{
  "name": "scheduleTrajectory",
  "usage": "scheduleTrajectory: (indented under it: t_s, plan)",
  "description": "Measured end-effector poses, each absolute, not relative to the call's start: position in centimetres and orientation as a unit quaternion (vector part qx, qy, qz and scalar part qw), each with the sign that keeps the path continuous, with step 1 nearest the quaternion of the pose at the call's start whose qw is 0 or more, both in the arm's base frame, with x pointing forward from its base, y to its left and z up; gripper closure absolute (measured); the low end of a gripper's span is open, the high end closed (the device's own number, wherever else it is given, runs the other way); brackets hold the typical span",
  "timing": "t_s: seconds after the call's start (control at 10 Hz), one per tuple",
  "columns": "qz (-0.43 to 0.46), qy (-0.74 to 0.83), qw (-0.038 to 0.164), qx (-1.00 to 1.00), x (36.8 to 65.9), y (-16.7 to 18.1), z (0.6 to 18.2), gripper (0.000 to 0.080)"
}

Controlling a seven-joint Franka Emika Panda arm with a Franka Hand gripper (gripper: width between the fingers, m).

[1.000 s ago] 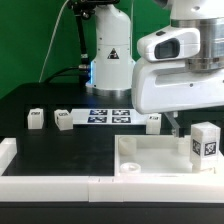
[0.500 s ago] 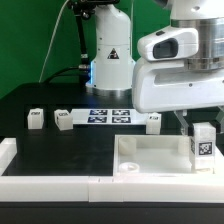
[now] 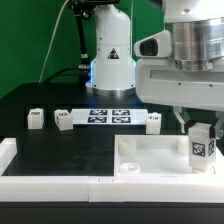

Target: Assemble one leg

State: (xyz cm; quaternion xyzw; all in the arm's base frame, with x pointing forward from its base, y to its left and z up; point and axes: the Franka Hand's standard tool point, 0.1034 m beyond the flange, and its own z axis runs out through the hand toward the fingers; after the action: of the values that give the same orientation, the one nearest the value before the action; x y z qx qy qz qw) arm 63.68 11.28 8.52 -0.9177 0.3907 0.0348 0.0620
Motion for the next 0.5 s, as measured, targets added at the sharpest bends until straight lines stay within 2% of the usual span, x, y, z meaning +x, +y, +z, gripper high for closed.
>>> scheduleTrajectory:
  t_s: [0.5]
  plan:
    - [0.051,0.609,0.054,-0.789,63.77,12.22,8.46,0.0508]
